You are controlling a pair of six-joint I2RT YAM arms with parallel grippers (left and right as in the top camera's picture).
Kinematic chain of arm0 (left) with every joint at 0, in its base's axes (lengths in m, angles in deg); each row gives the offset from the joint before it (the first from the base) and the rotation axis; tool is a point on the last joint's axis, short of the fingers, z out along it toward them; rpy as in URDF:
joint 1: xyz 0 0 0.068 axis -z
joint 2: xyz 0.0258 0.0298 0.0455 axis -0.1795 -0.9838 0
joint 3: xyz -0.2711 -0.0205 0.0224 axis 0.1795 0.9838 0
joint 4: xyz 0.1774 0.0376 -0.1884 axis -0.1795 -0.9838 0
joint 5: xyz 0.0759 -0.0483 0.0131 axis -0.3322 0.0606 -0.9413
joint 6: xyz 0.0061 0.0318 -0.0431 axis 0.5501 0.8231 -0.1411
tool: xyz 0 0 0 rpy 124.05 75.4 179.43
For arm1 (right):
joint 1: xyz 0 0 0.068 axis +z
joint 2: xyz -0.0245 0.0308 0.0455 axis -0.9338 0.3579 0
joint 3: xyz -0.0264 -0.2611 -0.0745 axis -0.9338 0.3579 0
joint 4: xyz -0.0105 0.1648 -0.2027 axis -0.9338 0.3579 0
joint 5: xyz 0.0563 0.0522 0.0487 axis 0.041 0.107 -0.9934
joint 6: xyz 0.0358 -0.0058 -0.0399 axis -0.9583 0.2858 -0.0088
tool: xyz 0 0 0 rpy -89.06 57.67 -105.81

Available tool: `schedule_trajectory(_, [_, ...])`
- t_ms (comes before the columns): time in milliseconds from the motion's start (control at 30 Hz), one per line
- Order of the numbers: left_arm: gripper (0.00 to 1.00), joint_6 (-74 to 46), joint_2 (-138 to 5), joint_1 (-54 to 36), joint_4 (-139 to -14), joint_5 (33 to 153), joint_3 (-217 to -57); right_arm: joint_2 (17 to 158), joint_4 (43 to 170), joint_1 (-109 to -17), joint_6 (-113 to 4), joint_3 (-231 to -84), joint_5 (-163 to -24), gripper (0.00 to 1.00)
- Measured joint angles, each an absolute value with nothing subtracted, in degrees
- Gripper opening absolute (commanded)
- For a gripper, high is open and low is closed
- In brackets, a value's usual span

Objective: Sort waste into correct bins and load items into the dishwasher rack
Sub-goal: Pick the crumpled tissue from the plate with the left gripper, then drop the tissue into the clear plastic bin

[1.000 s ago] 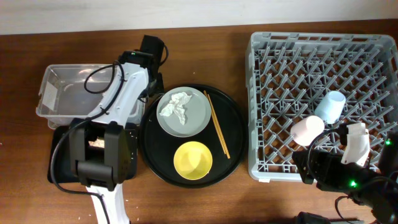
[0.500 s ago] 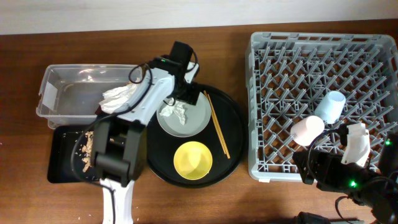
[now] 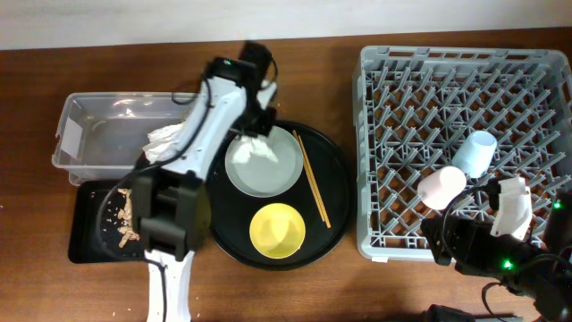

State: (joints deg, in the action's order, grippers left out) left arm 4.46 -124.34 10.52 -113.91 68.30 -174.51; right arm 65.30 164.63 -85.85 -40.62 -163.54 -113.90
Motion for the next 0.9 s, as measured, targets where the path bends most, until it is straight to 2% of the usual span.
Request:
schedule_trajectory(233, [0.00,-2.2,-118.5,-2.2,-116.6,63.0,-177.5,65.3,164.7,-85.8,-40.6,-163.5,-113.9,0.83])
schedule_trajectory(300, [0.08,-4.6,-118.5,-7.5,-116.6,62.4,-177.5,65.3,164.7,-85.8,-40.6,-163.5,-113.9,0.83])
schedule_trajectory(400, [0.72,-5.9,-118.5,-12.5,-116.2,61.6,-177.5,65.3,164.7,-85.8,-40.6,-163.5,-113.9,0.83])
schedule_trajectory(433, [0.84,-5.9,-118.5,-13.1,-116.3,61.6,-177.5,65.3,164.7,-85.8,-40.6,-163.5,-113.9,0.83])
schedule_trajectory(500, [0.85,-5.3,-118.5,-13.1,-117.0,61.6,-177.5,65.3,164.7,-85.8,-40.6,-163.5,-113.9,0.84])
schedule_trajectory(533, [0.85,-4.8,-118.5,-12.9,-117.6,61.6,-177.5,65.3,164.7,-85.8,-40.6,-163.5,-113.9,0.99])
schedule_trajectory(700, [0.86,-3.3,-114.4,-12.2,-121.9,63.1,-177.5,65.3,164.7,-85.8,-40.6,-163.5,-113.7,0.98])
schedule_trajectory(733, [0.87,-3.2,-111.4,-12.1,-123.8,63.3,-177.4,65.3,164.7,-85.9,-40.6,-163.5,-113.7,0.99])
schedule_trajectory(767, [0.98,-3.1,-109.0,-11.9,-125.0,63.4,-177.4,65.3,164.7,-85.8,-40.6,-163.5,-113.7,0.99])
schedule_trajectory(900, [0.99,-2.9,-89.7,-7.9,-132.5,63.3,-177.5,65.3,164.7,-85.9,-40.6,-163.5,-113.7,0.99])
